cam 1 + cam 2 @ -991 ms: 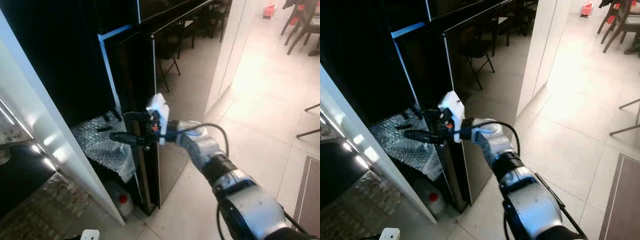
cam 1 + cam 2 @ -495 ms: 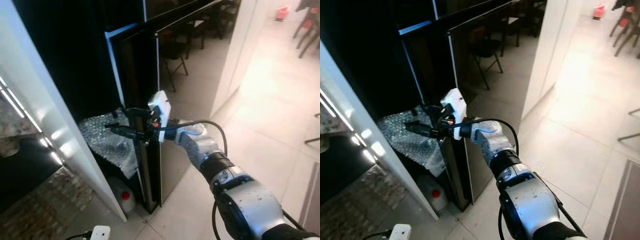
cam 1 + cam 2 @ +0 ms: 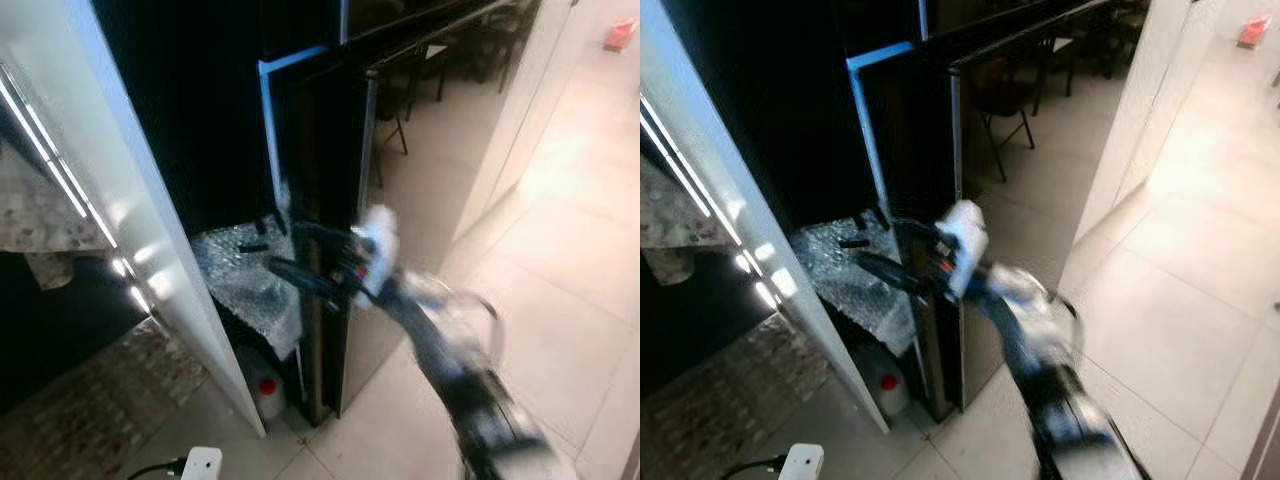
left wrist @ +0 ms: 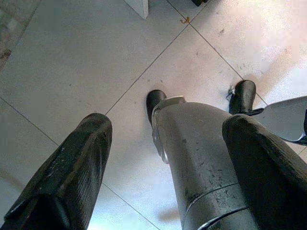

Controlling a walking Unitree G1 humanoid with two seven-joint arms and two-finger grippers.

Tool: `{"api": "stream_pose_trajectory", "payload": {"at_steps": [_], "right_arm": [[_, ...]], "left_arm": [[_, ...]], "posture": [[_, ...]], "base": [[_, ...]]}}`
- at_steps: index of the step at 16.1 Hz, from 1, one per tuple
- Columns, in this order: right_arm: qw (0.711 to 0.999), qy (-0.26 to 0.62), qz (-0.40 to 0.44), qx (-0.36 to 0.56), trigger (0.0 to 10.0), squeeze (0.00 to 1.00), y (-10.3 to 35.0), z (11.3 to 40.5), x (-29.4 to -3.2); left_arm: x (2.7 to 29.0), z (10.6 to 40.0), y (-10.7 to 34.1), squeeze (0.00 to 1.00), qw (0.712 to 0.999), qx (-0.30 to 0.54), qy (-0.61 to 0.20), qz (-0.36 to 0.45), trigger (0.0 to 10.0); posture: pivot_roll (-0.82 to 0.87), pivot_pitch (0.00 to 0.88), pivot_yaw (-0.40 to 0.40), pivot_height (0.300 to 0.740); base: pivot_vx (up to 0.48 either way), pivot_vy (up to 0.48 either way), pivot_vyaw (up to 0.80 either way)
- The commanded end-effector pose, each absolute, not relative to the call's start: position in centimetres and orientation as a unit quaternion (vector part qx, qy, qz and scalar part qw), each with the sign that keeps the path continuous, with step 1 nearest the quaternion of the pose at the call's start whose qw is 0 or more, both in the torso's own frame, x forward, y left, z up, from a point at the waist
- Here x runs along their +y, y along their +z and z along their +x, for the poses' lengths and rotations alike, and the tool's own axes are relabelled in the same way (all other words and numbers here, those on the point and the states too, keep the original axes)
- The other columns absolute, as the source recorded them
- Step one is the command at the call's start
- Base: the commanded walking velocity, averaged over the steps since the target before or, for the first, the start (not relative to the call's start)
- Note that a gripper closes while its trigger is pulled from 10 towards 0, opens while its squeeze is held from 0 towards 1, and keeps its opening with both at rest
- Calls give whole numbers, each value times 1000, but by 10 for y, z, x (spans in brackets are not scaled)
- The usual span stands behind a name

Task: Restocking fridge

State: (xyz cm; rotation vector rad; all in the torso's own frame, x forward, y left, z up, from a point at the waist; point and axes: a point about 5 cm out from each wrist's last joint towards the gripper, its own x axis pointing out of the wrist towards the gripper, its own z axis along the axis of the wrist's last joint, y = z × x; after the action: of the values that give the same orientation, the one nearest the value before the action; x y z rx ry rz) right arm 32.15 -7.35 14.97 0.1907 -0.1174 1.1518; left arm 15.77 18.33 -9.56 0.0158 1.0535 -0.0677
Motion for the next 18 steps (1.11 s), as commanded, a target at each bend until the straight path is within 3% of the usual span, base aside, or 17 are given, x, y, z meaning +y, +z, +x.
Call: {"api": "stream_pose_trajectory", "payload": {"at_steps": [1,4,6,7,10,13,15,18], "right_arm": [[844,524,92,-59,10000,0,154,318,-84],[851,510,124,-41,10000,0,145,283,-106],[876,457,155,-1,10000,0,120,275,-129],[896,404,172,68,10000,0,80,272,-147],[920,251,177,245,10000,0,-4,248,-175],[898,85,169,398,10000,0,-63,203,-188],[875,45,146,459,10000,0,-83,174,-188],[870,16,156,468,10000,0,-88,167,-188]], "left_arm": [[188,145,-100,0,850,526,-30,14,10000],[188,145,-100,0,850,526,-29,15,10000],[188,145,-100,0,850,526,-29,17,10000],[186,146,-100,0,851,525,-30,17,10000],[186,146,-100,0,852,523,-30,15,10000],[186,145,-100,0,853,522,-26,11,10000],[187,145,-100,0,853,522,-25,11,10000],[188,146,-100,0,855,519,-22,12,10000]], "posture": [[-18,0,38,740],[-22,0,39,740],[-29,0,36,740],[-32,0,35,740],[-23,0,33,740],[-13,0,34,740],[6,0,36,740],[13,0,36,740]], "base": [[0,0,0],[0,0,0],[0,0,0],[0,0,0],[0,0,0],[0,0,0],[0,0,0],[0,0,0]]}}
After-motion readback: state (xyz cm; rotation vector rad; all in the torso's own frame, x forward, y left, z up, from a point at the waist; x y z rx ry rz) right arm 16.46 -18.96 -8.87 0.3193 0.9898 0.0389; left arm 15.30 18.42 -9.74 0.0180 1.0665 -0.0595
